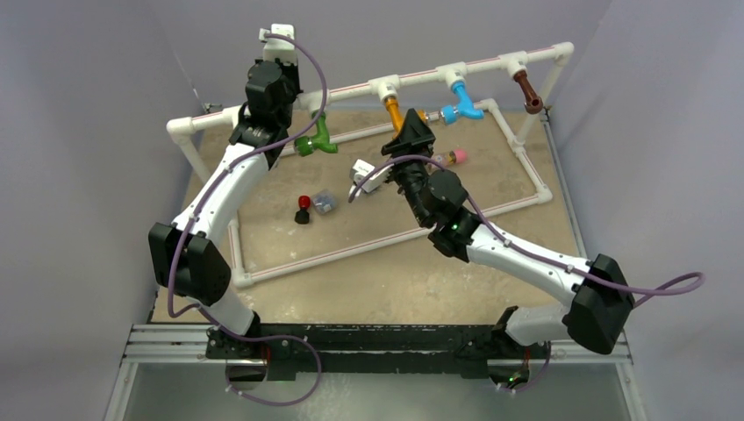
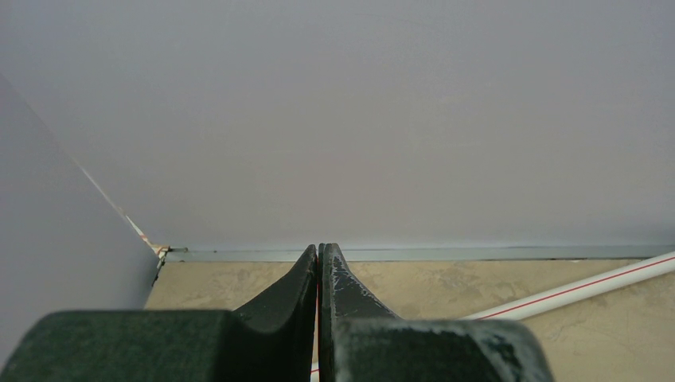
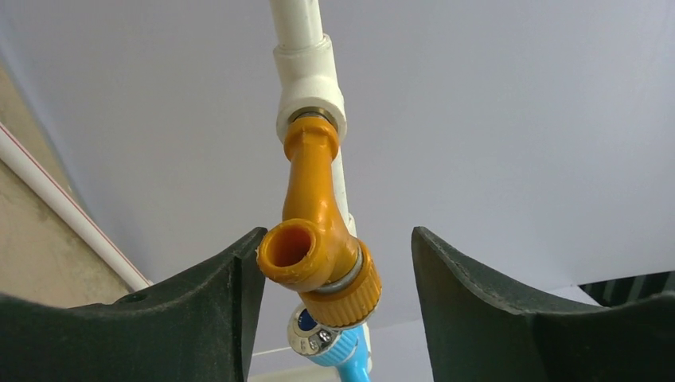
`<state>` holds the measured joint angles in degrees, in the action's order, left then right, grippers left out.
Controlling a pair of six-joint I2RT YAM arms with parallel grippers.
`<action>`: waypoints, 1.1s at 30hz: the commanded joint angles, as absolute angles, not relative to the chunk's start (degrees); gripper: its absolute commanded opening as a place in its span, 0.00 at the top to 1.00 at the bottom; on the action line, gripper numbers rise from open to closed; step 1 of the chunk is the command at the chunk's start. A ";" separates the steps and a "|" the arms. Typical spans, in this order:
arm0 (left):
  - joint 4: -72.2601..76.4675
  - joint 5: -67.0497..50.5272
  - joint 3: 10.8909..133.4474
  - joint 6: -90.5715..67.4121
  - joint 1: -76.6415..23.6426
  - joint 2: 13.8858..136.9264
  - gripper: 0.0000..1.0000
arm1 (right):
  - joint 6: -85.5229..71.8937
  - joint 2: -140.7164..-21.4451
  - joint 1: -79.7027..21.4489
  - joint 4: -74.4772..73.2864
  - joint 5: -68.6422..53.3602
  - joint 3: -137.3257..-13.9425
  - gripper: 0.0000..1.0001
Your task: Install the water faucets
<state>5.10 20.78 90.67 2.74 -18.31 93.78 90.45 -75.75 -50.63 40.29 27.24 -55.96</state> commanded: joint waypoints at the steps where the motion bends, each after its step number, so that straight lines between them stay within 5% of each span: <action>1: -3.86 18.57 88.33 3.99 -19.22 97.47 1.00 | 89.98 -76.92 -49.87 43.30 26.15 -59.00 0.36; 9: -3.75 18.63 88.33 3.99 -19.34 97.38 1.00 | 86.54 -78.62 -49.69 44.56 27.22 -59.43 0.63; 16: -3.76 18.72 88.33 4.08 -19.32 97.47 1.00 | 81.04 -78.97 -49.69 47.46 30.63 -58.16 0.98; 24: -3.76 18.72 88.33 4.05 -19.34 97.39 1.00 | 71.70 -78.48 -49.73 49.11 31.06 -58.24 1.00; 33: -3.81 18.42 88.41 3.96 -19.34 97.40 1.00 | 41.93 -76.40 -49.72 42.38 27.74 -63.45 1.00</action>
